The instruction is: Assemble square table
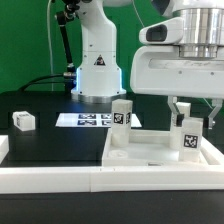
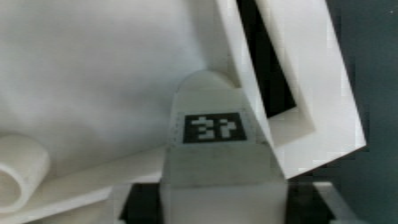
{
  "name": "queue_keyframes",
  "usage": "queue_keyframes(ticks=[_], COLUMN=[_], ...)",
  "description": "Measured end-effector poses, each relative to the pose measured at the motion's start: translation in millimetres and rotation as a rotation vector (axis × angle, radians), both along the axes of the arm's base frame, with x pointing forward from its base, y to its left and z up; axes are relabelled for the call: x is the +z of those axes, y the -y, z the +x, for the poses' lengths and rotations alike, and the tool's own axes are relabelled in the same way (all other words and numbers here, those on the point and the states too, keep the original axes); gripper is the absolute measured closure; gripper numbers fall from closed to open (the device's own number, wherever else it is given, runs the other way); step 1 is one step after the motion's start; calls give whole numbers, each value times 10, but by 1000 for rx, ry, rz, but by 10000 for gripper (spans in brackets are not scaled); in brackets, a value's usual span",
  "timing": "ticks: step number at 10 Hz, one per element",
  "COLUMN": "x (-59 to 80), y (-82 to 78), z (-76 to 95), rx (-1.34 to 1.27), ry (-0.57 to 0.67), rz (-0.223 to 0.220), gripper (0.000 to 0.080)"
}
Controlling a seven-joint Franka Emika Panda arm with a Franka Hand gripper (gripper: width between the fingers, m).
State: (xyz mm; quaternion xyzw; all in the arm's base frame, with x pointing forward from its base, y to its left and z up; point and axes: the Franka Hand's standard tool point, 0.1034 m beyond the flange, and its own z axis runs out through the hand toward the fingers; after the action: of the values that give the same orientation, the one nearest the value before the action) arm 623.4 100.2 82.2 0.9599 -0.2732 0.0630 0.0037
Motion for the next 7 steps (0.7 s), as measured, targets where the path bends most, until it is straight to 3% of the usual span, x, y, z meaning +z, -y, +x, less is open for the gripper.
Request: queue_keyframes(ticks=[2, 3, 4, 5, 7], x=[-4, 5, 69, 158, 299], y=[18, 22, 51, 99, 209], z=[0, 4, -18, -108, -242], rx=[-1, 2, 41, 58, 79], ry=[0, 2, 8, 5, 3], rz=[-2, -2, -2, 3, 10], gripper=[482, 299, 299, 182, 160])
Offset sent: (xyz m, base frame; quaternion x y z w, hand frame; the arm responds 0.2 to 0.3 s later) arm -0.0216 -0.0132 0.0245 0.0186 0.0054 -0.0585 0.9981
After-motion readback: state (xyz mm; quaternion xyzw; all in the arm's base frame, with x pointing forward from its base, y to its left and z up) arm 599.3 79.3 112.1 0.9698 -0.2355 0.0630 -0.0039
